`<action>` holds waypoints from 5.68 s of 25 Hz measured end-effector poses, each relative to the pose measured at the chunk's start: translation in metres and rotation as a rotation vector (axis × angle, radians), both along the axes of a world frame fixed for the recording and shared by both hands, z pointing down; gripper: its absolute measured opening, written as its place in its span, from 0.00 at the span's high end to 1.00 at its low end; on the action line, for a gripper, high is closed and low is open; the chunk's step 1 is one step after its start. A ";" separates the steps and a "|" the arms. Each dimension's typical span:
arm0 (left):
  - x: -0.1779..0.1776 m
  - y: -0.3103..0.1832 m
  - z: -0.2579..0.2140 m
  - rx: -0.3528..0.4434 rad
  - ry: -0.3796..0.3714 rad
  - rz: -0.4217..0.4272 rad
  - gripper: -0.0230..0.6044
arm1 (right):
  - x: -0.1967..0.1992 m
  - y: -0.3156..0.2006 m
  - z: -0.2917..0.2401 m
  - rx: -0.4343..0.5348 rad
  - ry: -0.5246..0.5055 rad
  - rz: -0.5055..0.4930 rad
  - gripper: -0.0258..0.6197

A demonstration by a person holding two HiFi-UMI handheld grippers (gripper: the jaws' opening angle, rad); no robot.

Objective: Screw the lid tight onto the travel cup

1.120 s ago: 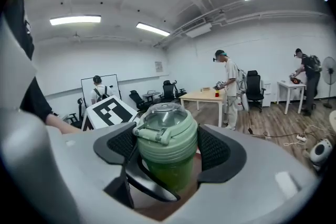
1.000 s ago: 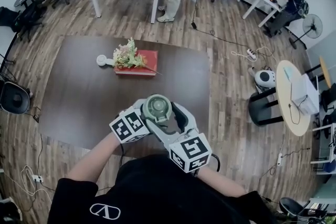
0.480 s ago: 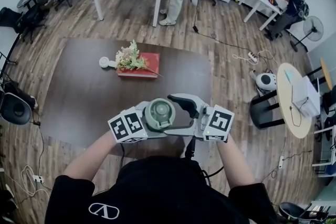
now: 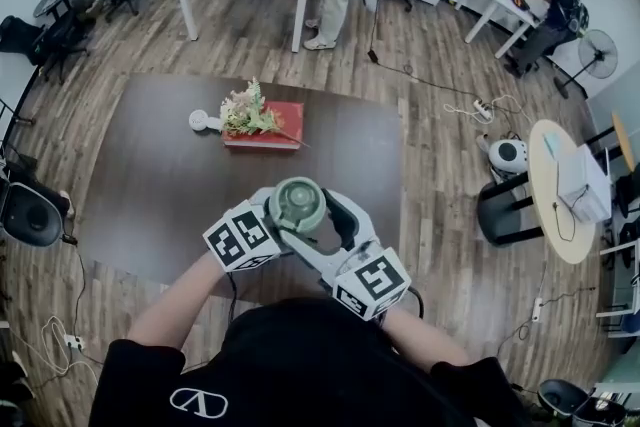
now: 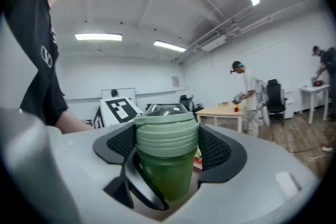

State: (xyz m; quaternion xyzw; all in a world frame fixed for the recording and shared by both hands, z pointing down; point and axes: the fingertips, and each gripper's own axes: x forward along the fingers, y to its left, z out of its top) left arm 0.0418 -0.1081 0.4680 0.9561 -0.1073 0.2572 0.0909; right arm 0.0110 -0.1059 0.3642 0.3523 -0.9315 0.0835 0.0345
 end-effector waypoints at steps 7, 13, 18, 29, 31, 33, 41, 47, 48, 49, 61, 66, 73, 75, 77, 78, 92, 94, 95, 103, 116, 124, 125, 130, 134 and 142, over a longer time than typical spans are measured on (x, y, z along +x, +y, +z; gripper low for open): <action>0.006 -0.004 0.000 -0.012 0.014 -0.015 0.33 | 0.003 -0.002 0.001 0.016 0.015 0.155 0.36; -0.001 0.002 -0.006 -0.053 0.037 0.031 0.33 | 0.015 0.003 -0.010 -0.027 -0.048 -0.254 0.33; 0.005 0.024 -0.010 -0.058 -0.003 0.141 0.33 | 0.028 0.002 -0.012 -0.014 -0.008 -0.620 0.32; -0.001 0.006 -0.006 -0.038 -0.006 0.033 0.33 | 0.011 0.001 -0.012 -0.025 -0.090 -0.466 0.41; -0.002 -0.001 -0.005 -0.032 -0.004 -0.015 0.33 | 0.009 -0.001 -0.011 0.004 -0.070 -0.251 0.41; -0.001 -0.006 -0.003 -0.024 -0.009 -0.044 0.33 | 0.008 0.000 -0.010 0.019 -0.023 -0.041 0.41; 0.003 -0.008 -0.003 -0.041 0.018 -0.054 0.33 | 0.003 0.005 -0.010 0.038 0.026 0.125 0.41; -0.001 0.001 -0.014 -0.050 0.014 0.026 0.33 | 0.016 0.002 -0.019 0.077 0.004 -0.311 0.30; 0.000 0.006 -0.013 -0.055 0.011 0.049 0.33 | 0.019 0.000 -0.022 0.068 -0.009 -0.393 0.30; 0.002 0.012 -0.012 -0.058 0.008 0.072 0.33 | 0.021 0.000 -0.022 0.058 -0.008 -0.475 0.30; 0.001 0.008 0.002 -0.045 -0.022 0.061 0.33 | 0.002 -0.001 -0.007 -0.029 -0.018 -0.478 0.38; -0.001 -0.016 0.009 -0.024 -0.039 -0.052 0.33 | -0.001 -0.018 0.001 -0.064 0.075 0.111 0.38; 0.004 -0.021 0.002 -0.047 0.021 -0.067 0.33 | -0.002 -0.017 -0.007 -0.028 0.060 0.117 0.37; 0.001 -0.020 -0.003 -0.059 0.048 -0.057 0.33 | -0.003 -0.008 -0.016 0.017 -0.011 -0.043 0.36; 0.000 -0.015 -0.010 -0.064 0.071 -0.022 0.33 | 0.004 0.000 -0.024 0.045 -0.068 -0.202 0.34; 0.000 -0.010 -0.013 -0.068 0.077 0.006 0.33 | 0.010 0.001 -0.026 0.055 -0.080 -0.268 0.34; 0.007 0.012 -0.022 -0.060 0.055 0.105 0.33 | 0.010 0.001 -0.024 -0.021 -0.124 -0.527 0.39; 0.003 0.003 -0.020 -0.062 0.052 0.044 0.33 | 0.005 -0.003 -0.023 -0.005 -0.101 -0.332 0.39; 0.001 -0.001 -0.018 -0.057 0.042 0.014 0.33 | 0.003 -0.005 -0.021 -0.002 -0.072 -0.224 0.39; 0.003 -0.011 -0.010 -0.040 0.029 -0.057 0.33 | 0.003 -0.007 -0.011 -0.035 0.028 0.152 0.39; 0.017 0.031 -0.024 -0.080 0.047 0.136 0.33 | 0.022 0.012 -0.018 -0.010 0.062 -0.798 0.30; 0.005 0.013 -0.023 -0.046 0.047 0.005 0.33 | 0.003 0.008 -0.024 -0.011 0.019 -0.577 0.38; 0.003 0.011 -0.021 -0.042 0.044 -0.013 0.33 | 0.000 0.007 -0.023 -0.001 0.026 -0.495 0.38; -0.002 -0.003 -0.012 -0.030 0.030 -0.109 0.33 | -0.008 -0.001 -0.014 0.006 0.114 -0.075 0.38; -0.001 -0.008 -0.008 -0.024 0.009 -0.134 0.33 | -0.002 -0.005 -0.009 -0.032 0.104 0.079 0.38; -0.005 0.009 -0.017 -0.060 0.047 -0.019 0.33 | 0.009 0.011 -0.034 0.036 -0.041 -0.371 0.35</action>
